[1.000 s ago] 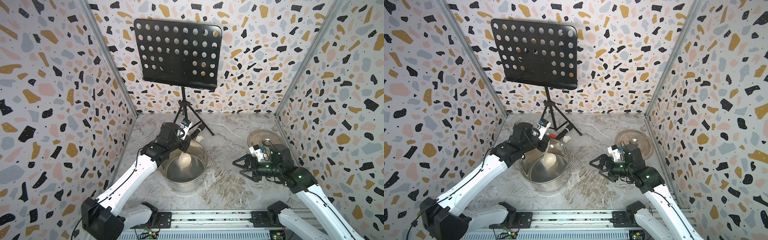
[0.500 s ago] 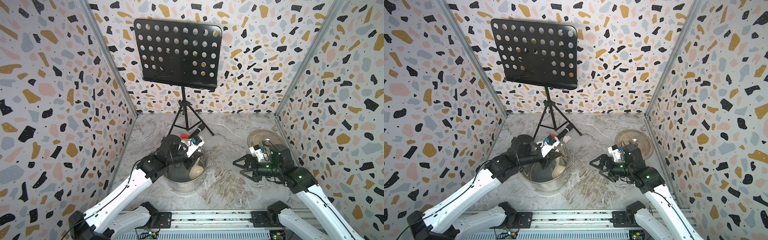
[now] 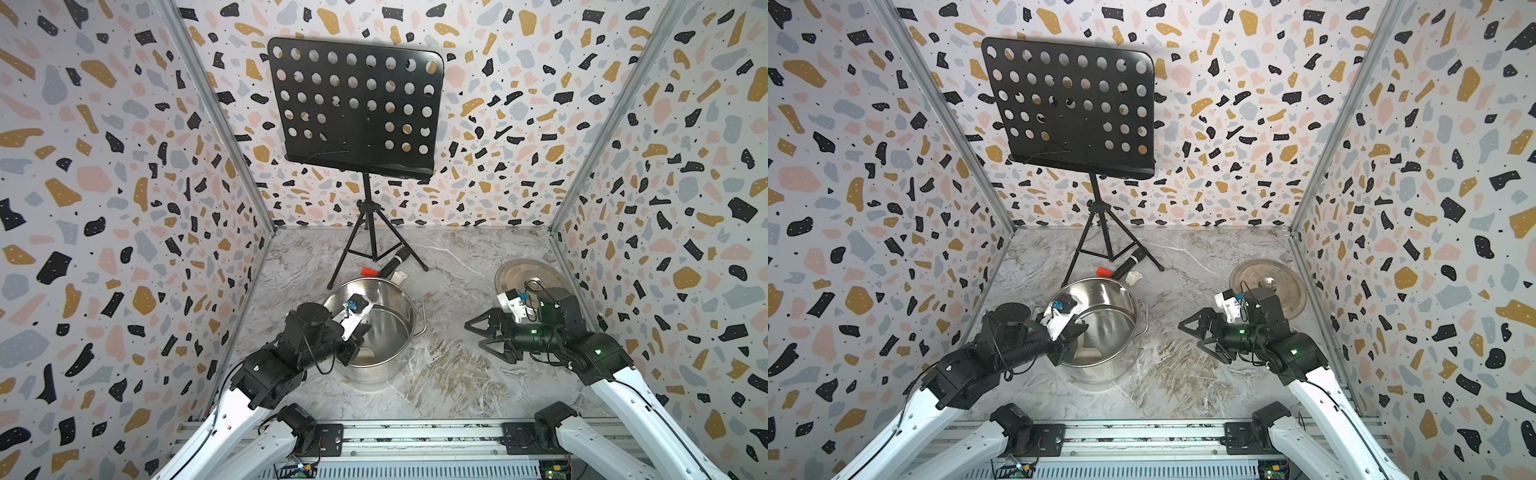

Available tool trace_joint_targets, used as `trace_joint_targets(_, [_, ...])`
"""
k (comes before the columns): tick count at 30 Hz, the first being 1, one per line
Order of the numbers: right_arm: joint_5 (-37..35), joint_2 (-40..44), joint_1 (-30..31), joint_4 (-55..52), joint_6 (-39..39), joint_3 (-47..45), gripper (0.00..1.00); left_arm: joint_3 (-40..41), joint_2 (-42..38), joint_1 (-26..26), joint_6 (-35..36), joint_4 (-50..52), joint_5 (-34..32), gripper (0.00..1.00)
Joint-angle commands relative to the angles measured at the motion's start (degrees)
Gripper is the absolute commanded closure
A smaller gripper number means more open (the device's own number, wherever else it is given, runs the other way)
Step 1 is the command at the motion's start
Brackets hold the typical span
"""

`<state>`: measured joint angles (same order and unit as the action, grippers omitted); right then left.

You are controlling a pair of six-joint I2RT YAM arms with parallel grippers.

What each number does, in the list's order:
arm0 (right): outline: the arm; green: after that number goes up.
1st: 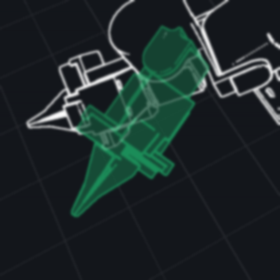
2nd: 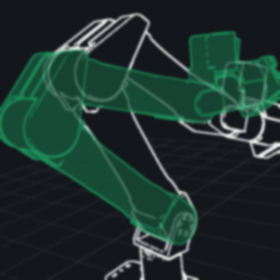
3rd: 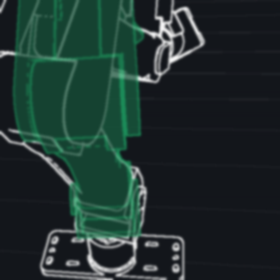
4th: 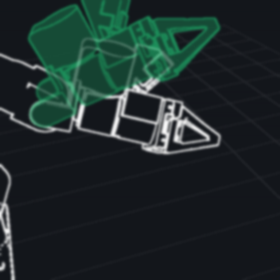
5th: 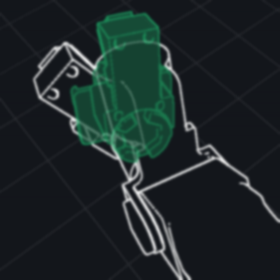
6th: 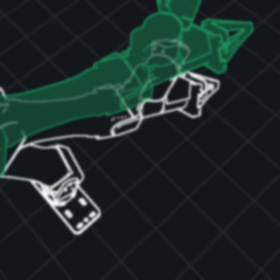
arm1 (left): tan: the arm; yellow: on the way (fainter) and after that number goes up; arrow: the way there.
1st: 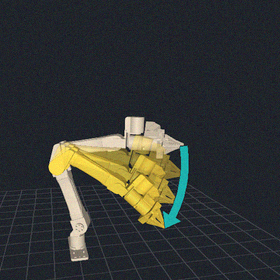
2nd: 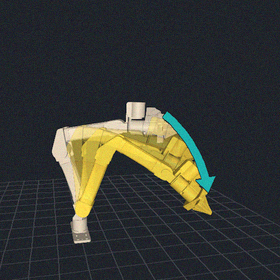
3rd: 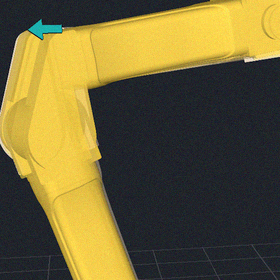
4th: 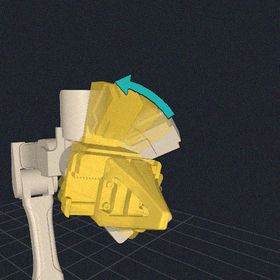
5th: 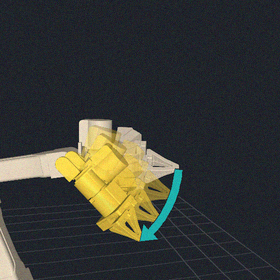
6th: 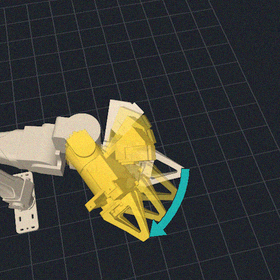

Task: Stir the soup with a spoon
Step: Stir the soup in the pan with a stick.

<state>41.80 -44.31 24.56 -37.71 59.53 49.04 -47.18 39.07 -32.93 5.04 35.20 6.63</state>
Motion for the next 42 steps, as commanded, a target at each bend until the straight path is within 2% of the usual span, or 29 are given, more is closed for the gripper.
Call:
trace_joint_targets(1, [0.89,0.06,0.17,0.86,-0.73,0.47,0.00,-2.01,1.74,2.75,-3.26,0.58,-11.21,1.00])
trace_joint_targets(8, [1.48,-0.51,0.22,1.22,-1.03,0.67,0.00,-7.58,12.65,4.59,-1.44,-5.31,-20.64,1.00])
trace_joint_targets(12, [1.45,-0.52,0.20,1.26,-1.00,0.82,0.00,-12.54,19.93,4.73,1.17,-8.31,-21.18,1.00])
trace_joint_targets(16, [1.04,-0.14,0.22,1.27,-0.61,0.84,0.00,-15.79,25.19,4.73,3.75,-11.42,-13.77,1.00])
trace_joint_targets(21, [0.58,0.34,0.21,1.28,-0.08,0.93,0.00,-17.80,28.86,4.51,3.47,-15.58,2.78,1.00])
trace_joint_targets(24, [0.39,0.38,0.18,1.18,0.15,1.01,0.00,-18.48,30.06,2.40,3.93,-16.61,11.15,1.00])
trace_joint_targets(29, [0.12,0.50,0.22,0.89,0.23,1.06,0.00,-17.91,29.02,-2.93,7.75,-16.24,19.68,1.00])
trace_joint_targets(33, [-0.13,0.72,0.21,0.71,0.23,1.08,0.00,-15.95,25.70,-6.03,9.55,-13.38,23.07,1.00])
trace_joint_targets(38, [-0.38,0.75,0.23,0.71,0.19,0.78,0.00,-11.03,18.77,-7.59,9.42,-7.09,23.65,1.00])
trace_joint_targets(42, [-0.37,0.37,0.23,0.99,0.08,0.65,0.00,-4.90,10.78,-7.59,5.94,-4.35,20.17,1.00])
